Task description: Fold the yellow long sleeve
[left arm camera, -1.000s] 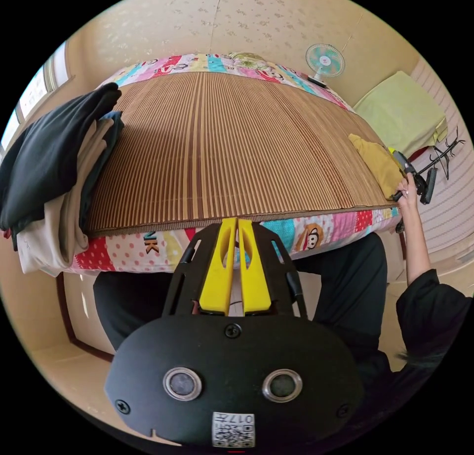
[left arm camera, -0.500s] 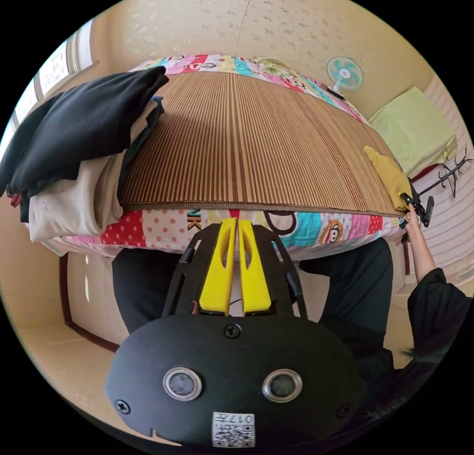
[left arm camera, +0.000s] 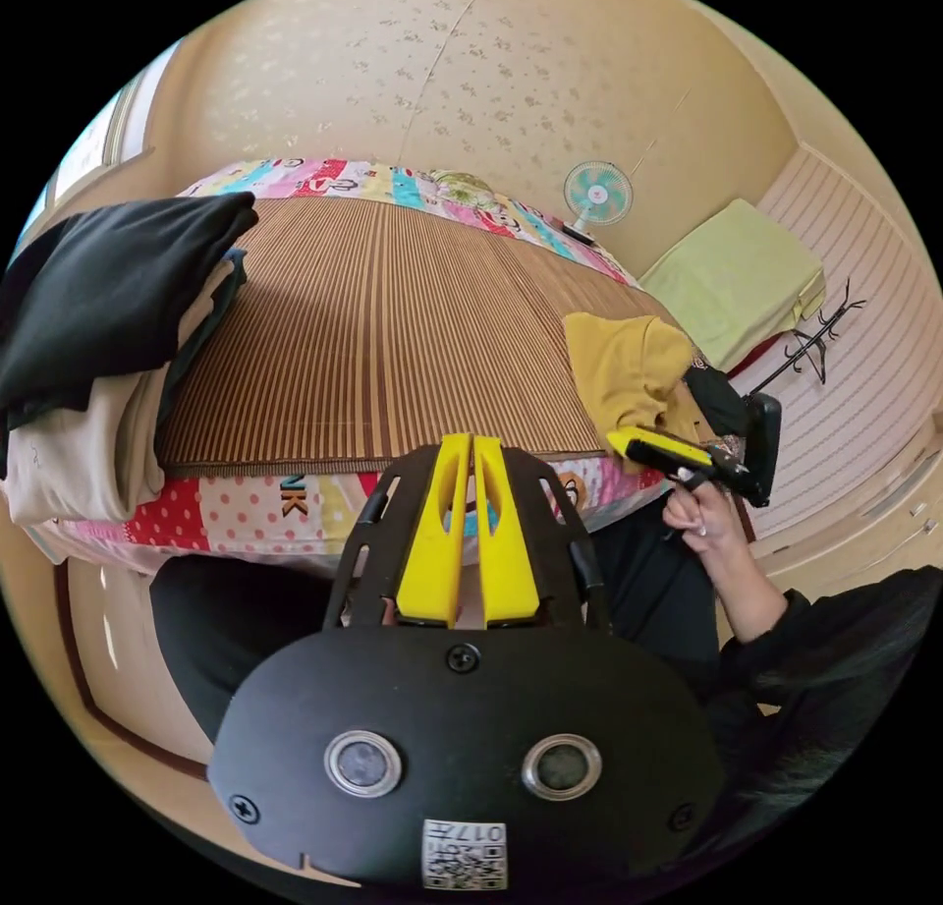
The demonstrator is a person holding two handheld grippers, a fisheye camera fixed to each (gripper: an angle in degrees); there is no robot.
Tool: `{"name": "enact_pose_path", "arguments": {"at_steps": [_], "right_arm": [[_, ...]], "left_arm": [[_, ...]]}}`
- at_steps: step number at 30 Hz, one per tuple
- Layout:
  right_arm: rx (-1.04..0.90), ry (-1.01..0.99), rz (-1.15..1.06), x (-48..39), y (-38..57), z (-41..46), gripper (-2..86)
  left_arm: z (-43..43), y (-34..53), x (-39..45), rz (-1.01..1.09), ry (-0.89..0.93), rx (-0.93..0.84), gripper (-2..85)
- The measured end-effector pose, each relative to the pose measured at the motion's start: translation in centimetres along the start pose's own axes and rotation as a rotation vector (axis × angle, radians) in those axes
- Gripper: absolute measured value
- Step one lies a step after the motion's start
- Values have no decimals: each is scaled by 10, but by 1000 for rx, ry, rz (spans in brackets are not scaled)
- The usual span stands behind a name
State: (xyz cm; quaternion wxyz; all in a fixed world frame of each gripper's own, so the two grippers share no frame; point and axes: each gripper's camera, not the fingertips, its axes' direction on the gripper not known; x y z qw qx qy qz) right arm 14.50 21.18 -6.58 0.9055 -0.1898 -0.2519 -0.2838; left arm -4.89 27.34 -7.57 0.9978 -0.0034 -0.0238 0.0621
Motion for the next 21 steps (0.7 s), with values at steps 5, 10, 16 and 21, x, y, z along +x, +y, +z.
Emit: {"name": "enact_pose_path", "arguments": {"at_steps": [5, 10, 16, 21], "right_arm": [[137, -168, -88, -26, 30, -41, 10], [518, -43, -110, -5, 63, -149, 18], [586, 88, 20, 6, 92, -192, 28], [550, 28, 131, 16, 103, -188, 23]], "left_arm": [[-20, 5, -33, -82, 44, 38, -10], [-27, 5, -47, -95, 89, 65, -9], [-28, -26, -59, -122, 160, 87, 16], [-18, -76, -83, -181, 150, 59, 89]]}}
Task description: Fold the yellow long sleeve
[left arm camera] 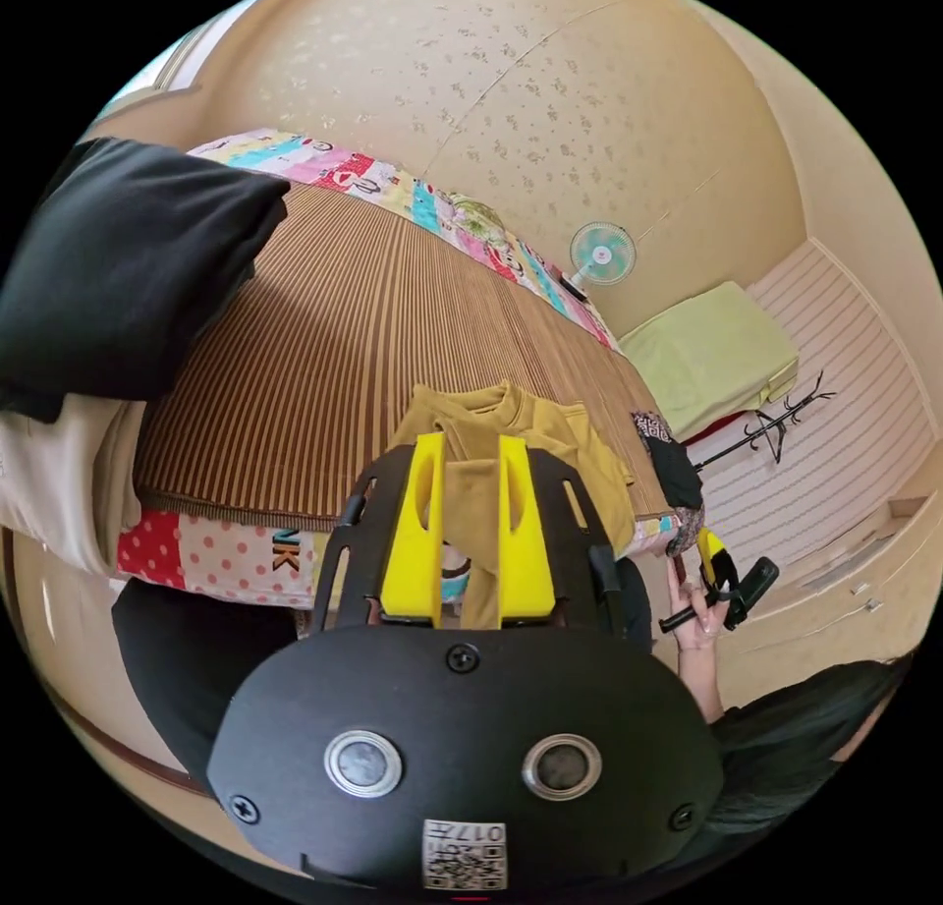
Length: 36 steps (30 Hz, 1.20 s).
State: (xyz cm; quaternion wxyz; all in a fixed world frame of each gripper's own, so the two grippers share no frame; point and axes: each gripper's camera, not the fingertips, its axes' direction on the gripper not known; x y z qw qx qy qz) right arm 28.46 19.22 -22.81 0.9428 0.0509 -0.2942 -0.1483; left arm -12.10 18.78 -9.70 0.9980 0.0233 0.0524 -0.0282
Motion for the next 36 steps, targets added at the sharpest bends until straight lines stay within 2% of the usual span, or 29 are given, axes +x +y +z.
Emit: {"name": "enact_pose_path", "arguments": {"at_steps": [6, 8, 11, 17, 20, 22, 25, 29, 32, 34, 36], "right_arm": [[-115, 66, -42, 9, -38, 18, 27], [-178, 106, -87, 15, -63, 31, 30], [-274, 147, -168, 32, -118, 64, 43], [-602, 311, -240, 100, -233, 191, 86], [-799, 315, -160, 146, -264, 260, 94], [-956, 198, -52, 174, -269, 304, 96], [-1091, 313, 72, 197, -257, 336, 82], [-1005, 202, 64, 168, -266, 317, 26], [-853, 307, -68, 121, -277, 274, 13], [-678, 328, -113, 91, -289, 232, 12], [-638, 359, -125, 82, -293, 215, 16]], "left_arm": [[44, -24, -40, -117, -59, -115, 118], [68, -21, -52, -142, -8, -209, 115], [66, -20, -56, -154, 39, -193, 103], [67, -24, -68, -181, 118, -231, 74], [66, -25, -71, -185, 144, -246, 59], [62, -23, -70, -181, 156, -237, 53], [49, -19, -69, -172, 175, -213, 49], [17, -16, -66, -142, 218, -133, 42], [-12, -19, -59, -104, 266, -67, 40], [-31, -22, -47, -59, 284, -34, 39], [-45, -25, -32, -9, 266, -18, 39]]}}
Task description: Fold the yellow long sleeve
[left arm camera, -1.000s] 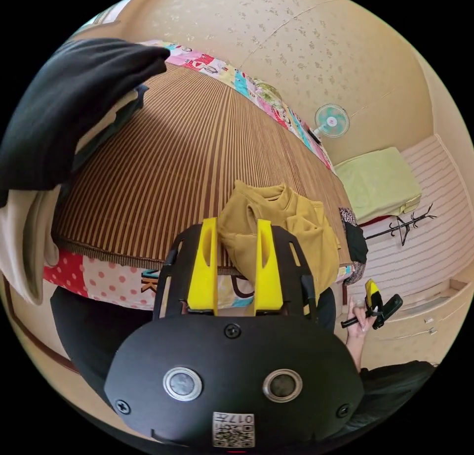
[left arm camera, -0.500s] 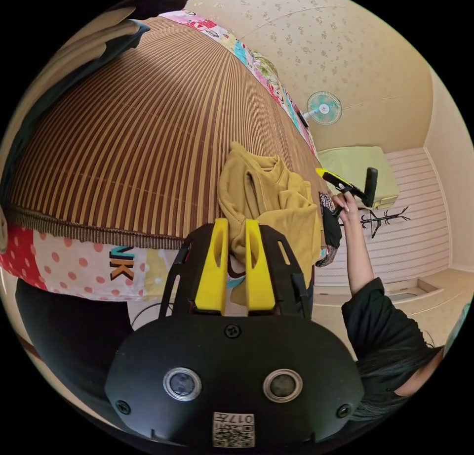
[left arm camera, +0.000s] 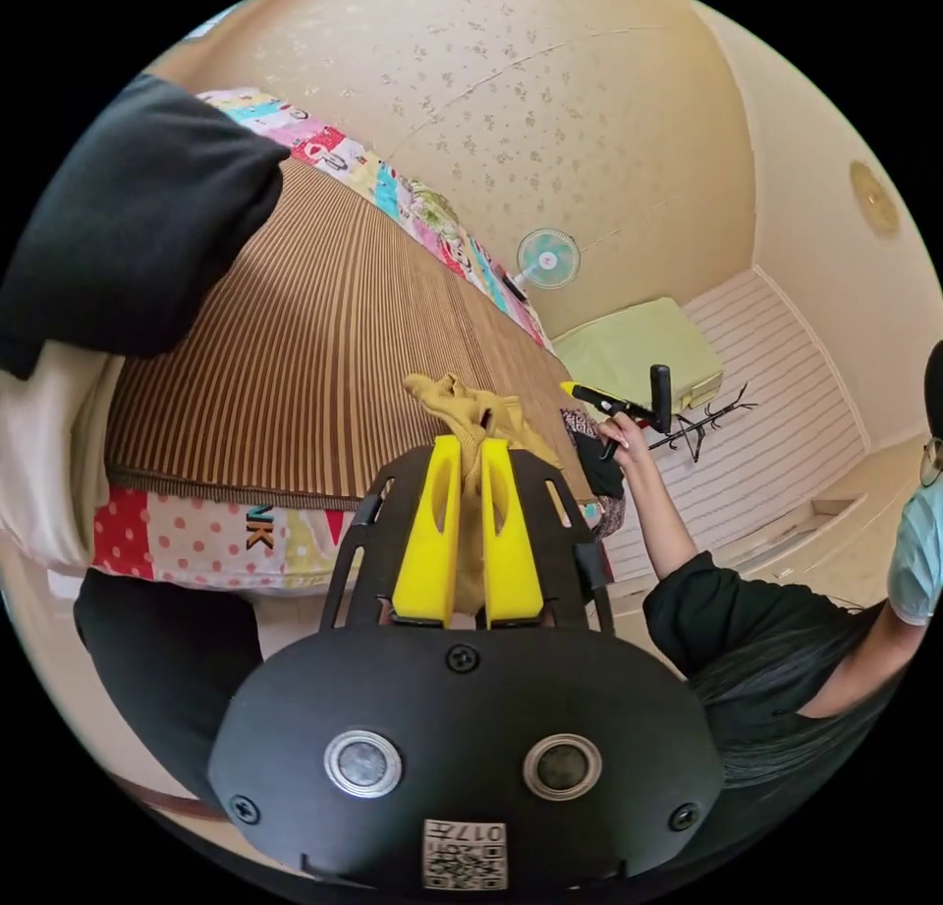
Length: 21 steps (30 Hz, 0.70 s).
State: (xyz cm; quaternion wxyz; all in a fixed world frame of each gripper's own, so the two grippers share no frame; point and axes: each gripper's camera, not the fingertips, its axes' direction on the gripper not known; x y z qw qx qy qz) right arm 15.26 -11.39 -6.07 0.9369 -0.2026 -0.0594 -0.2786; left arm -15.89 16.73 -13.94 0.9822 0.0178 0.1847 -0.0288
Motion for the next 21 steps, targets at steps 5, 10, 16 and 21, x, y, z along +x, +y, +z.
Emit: {"name": "enact_pose_path", "arguments": {"at_steps": [5, 10, 16, 21], "right_arm": [[-142, -107, 38, 5, -2, 28, 65], [-139, -115, 67, -11, -18, 79, 114], [-258, -74, 71, -35, -7, 143, 69], [-25, -477, -199, -100, 45, 65, 50]], "left_arm": [[-2, 8, 21, 27, -49, -24, 39], [8, 24, 7, -44, -39, -59, 40], [12, 31, -4, -69, -53, -80, 41], [14, 38, -26, -123, -21, -80, 41]]}}
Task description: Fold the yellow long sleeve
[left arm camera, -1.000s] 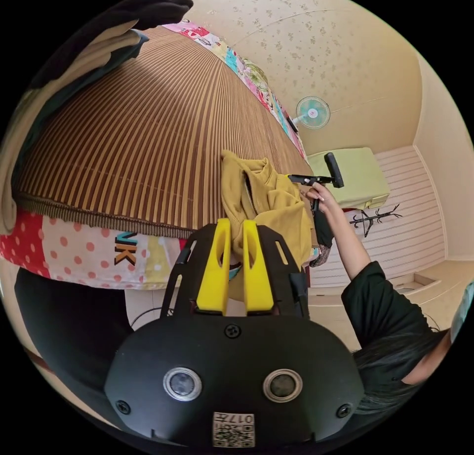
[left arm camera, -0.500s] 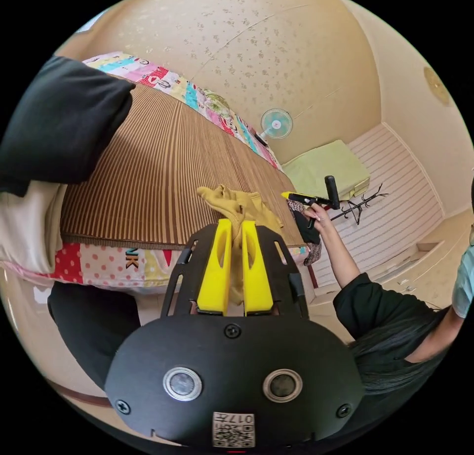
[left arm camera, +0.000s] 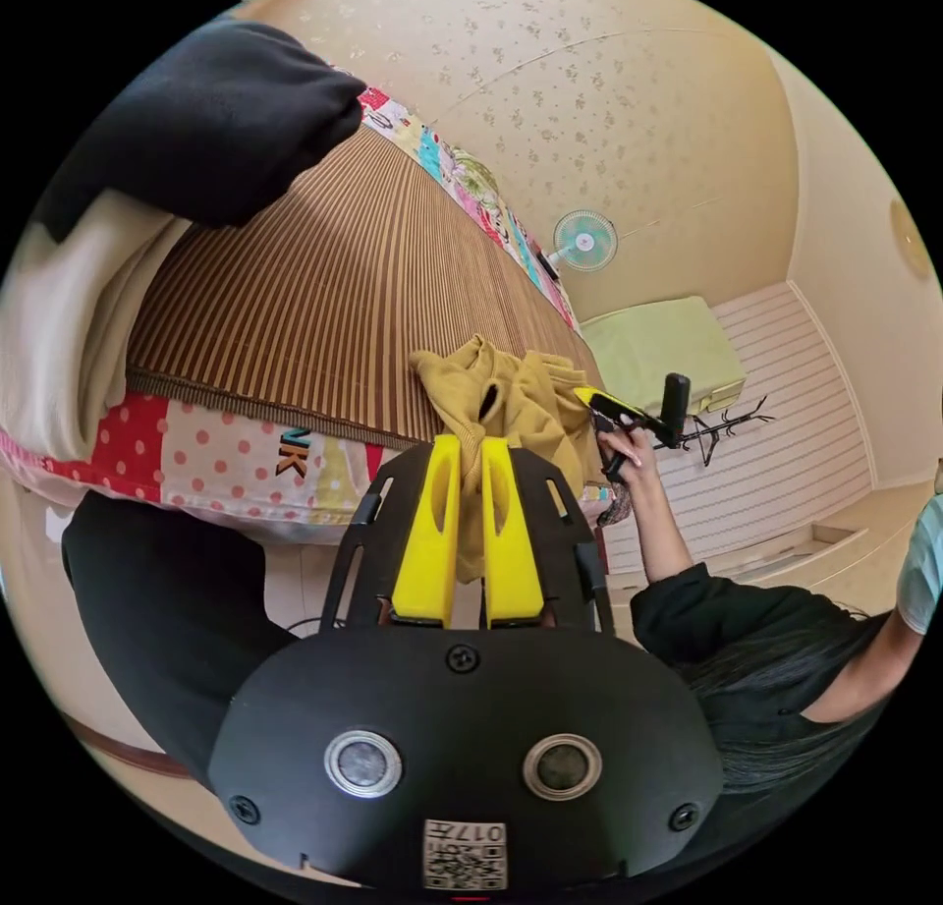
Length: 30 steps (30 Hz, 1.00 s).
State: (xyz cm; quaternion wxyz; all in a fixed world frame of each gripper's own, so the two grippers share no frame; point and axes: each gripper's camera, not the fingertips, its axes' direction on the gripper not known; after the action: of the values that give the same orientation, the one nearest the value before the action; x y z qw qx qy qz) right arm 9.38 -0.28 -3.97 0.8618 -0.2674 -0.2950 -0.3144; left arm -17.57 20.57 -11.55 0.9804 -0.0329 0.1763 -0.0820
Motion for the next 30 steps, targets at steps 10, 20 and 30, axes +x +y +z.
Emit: {"name": "enact_pose_path", "arguments": {"at_steps": [10, 20, 30], "right_arm": [[-90, 345, 194, 48, -24, 8, 124], [-341, 677, 284, 31, -36, 122, 38], [497, 987, 19, -276, 98, -48, 17]], "left_arm": [[12, 7, -10, -13, 27, -14, 41], [-6, 50, 18, 20, 40, 31, 39], [-125, 102, 147, 360, 36, 365, 35]]}}
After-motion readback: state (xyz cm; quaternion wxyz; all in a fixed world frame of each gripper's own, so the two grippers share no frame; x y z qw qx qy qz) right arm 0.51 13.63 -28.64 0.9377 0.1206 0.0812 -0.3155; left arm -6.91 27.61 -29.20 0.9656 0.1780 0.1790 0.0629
